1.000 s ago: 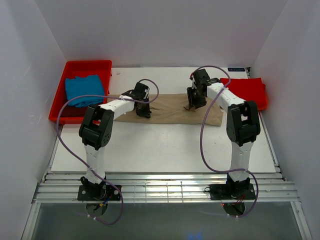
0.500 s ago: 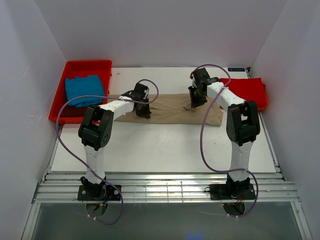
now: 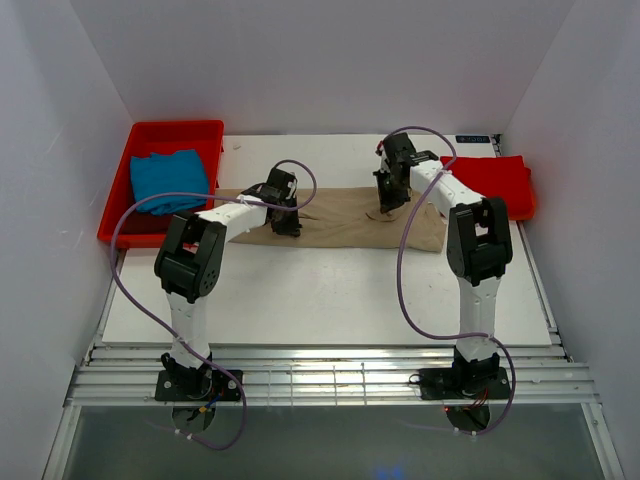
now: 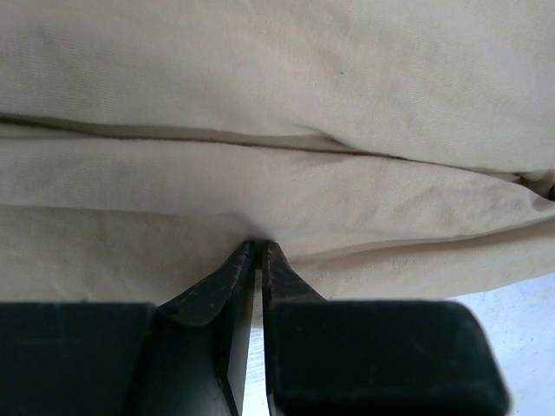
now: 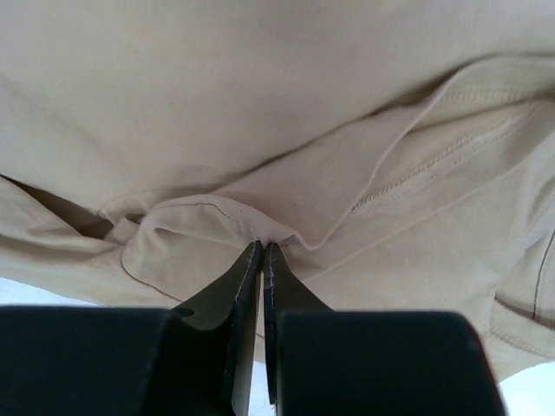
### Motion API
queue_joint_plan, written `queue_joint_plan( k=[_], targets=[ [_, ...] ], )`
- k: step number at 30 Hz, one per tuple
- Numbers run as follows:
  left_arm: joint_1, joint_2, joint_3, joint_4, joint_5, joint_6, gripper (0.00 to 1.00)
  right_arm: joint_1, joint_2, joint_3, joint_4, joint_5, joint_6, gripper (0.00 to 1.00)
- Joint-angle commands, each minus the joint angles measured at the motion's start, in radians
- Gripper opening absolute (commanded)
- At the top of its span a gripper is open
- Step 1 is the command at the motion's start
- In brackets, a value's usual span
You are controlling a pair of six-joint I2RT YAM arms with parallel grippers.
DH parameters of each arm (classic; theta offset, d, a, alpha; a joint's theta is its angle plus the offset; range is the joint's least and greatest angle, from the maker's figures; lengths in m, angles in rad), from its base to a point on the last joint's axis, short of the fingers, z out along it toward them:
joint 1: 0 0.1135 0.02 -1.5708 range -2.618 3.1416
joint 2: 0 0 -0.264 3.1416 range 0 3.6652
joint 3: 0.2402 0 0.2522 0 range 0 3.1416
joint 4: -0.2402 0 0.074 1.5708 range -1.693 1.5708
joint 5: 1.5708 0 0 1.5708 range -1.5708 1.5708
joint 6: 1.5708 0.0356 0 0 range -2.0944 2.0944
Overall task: Fold and stack the t-shirts
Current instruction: Fold the tshirt
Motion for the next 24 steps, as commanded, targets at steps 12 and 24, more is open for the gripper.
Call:
queue_joint_plan(
  k=[12, 24],
  targets=[
    [-0.005, -0.038, -0.093, -0.062, -0.026, 0.0, 0.19, -0.017, 0.214, 0.397, 0.046, -0.071, 0.056, 0.11],
    [-0.005, -0.061, -0.1, -0.065, -0.058, 0.001, 0.18, -0.018, 0.098, 0.199, 0.28, -0.157, 0.021, 0.4]
  ],
)
